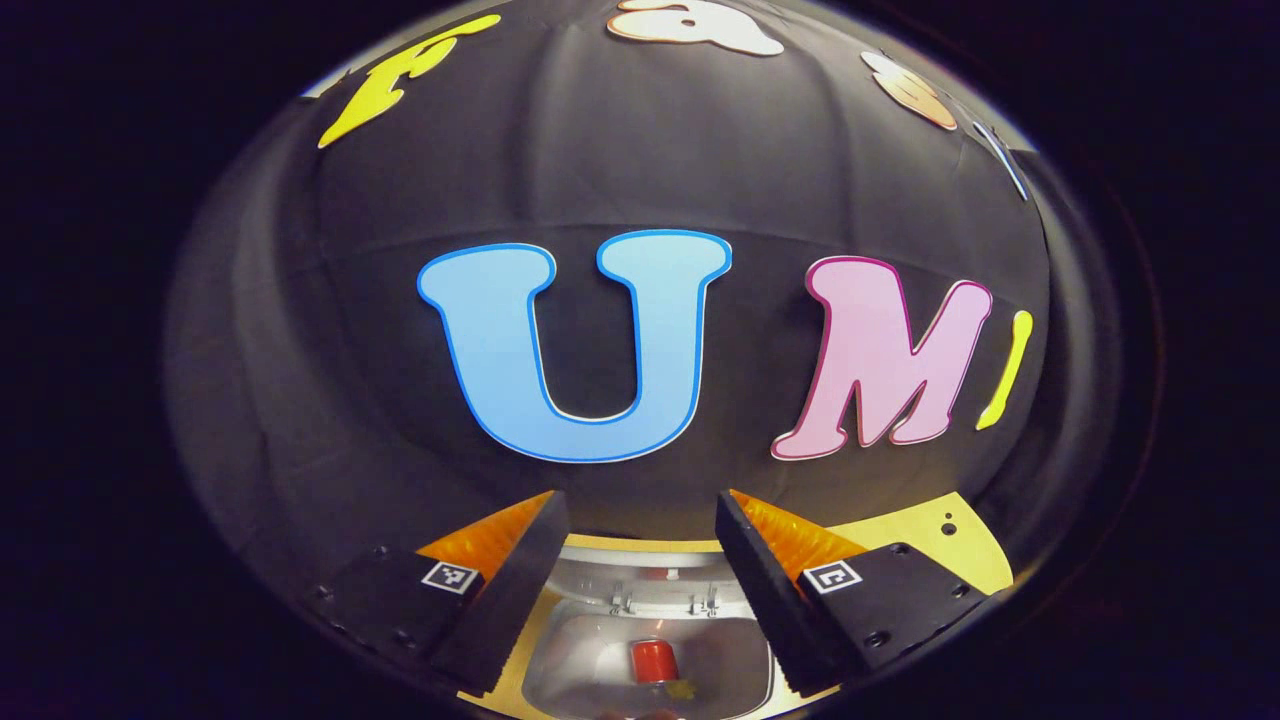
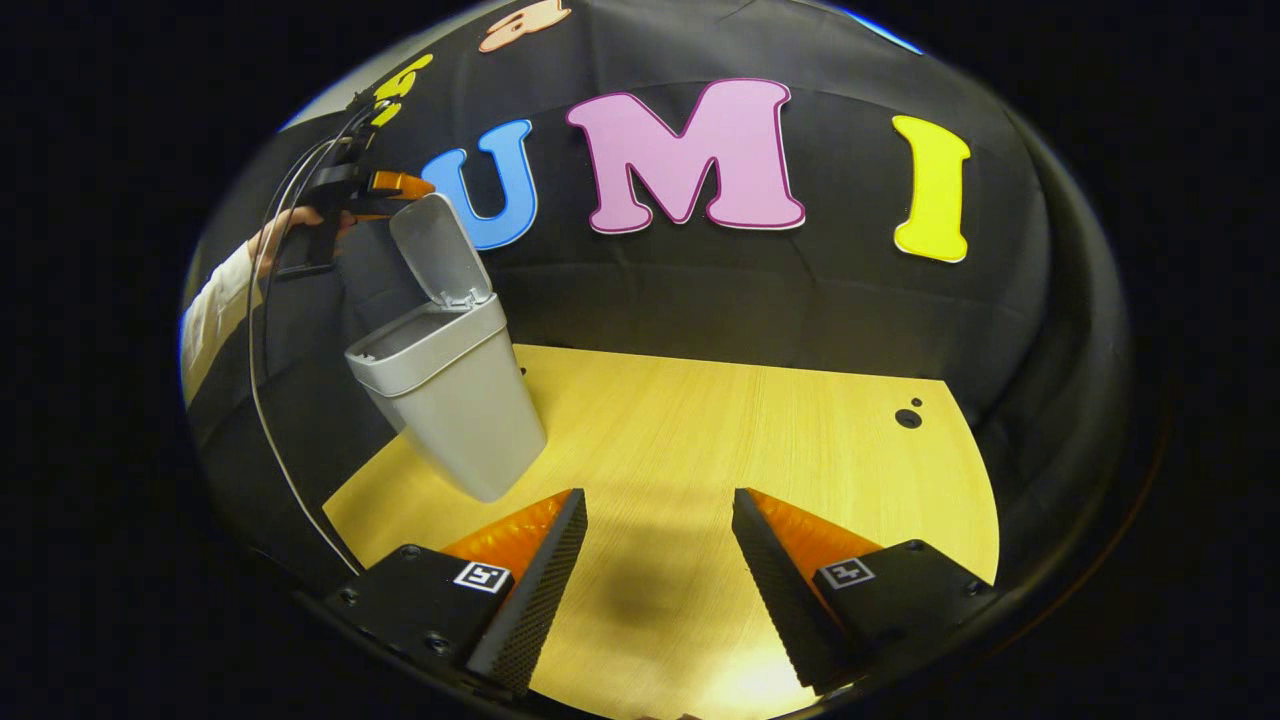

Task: Press the lid of the desktop garbage bin to open it, pick up the crumpled paper on the desktop and throw it into the bin, then pick up the pop can on the desktop and drop it into the bin, and finally close the garbage bin lid.

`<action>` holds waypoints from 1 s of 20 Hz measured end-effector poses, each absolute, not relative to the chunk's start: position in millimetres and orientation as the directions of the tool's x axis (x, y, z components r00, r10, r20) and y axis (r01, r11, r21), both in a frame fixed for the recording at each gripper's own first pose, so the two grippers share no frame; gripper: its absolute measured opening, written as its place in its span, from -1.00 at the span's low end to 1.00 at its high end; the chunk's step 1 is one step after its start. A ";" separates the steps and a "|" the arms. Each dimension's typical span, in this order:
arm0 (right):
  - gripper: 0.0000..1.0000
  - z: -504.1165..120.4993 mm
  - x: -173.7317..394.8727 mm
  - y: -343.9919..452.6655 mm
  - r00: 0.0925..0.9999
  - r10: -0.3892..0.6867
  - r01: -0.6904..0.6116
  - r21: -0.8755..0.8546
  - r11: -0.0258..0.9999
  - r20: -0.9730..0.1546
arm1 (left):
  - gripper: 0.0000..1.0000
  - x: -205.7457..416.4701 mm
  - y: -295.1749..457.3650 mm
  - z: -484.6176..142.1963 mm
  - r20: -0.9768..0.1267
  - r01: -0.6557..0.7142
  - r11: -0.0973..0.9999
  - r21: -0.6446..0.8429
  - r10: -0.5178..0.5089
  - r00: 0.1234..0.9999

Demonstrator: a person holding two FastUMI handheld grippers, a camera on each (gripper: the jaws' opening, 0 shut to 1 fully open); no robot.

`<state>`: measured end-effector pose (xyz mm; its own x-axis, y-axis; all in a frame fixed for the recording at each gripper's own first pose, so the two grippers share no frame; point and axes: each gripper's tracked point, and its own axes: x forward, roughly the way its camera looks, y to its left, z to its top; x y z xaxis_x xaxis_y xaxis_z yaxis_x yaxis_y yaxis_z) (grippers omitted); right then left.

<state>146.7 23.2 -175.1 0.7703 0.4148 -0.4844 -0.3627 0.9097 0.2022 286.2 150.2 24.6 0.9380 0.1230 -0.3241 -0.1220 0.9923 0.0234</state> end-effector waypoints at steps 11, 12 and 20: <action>0.91 -150.1 162.4 50.9 0.786 0.452 -0.415 0.181 0.892 -0.421 | 1.00 191.3 147.9 -72.9 -0.453 -0.093 0.995 0.042 0.102 0.886; 0.91 -149.3 161.6 54.3 0.784 0.455 -0.419 0.181 0.890 -0.422 | 1.00 186.7 147.2 -87.6 -0.482 -0.089 0.995 0.043 0.099 0.871; 0.91 -151.5 160.1 62.5 0.780 0.449 -0.425 0.158 0.891 -0.436 | 1.00 187.3 137.5 -142.1 -0.541 -0.016 0.999 0.039 0.035 0.840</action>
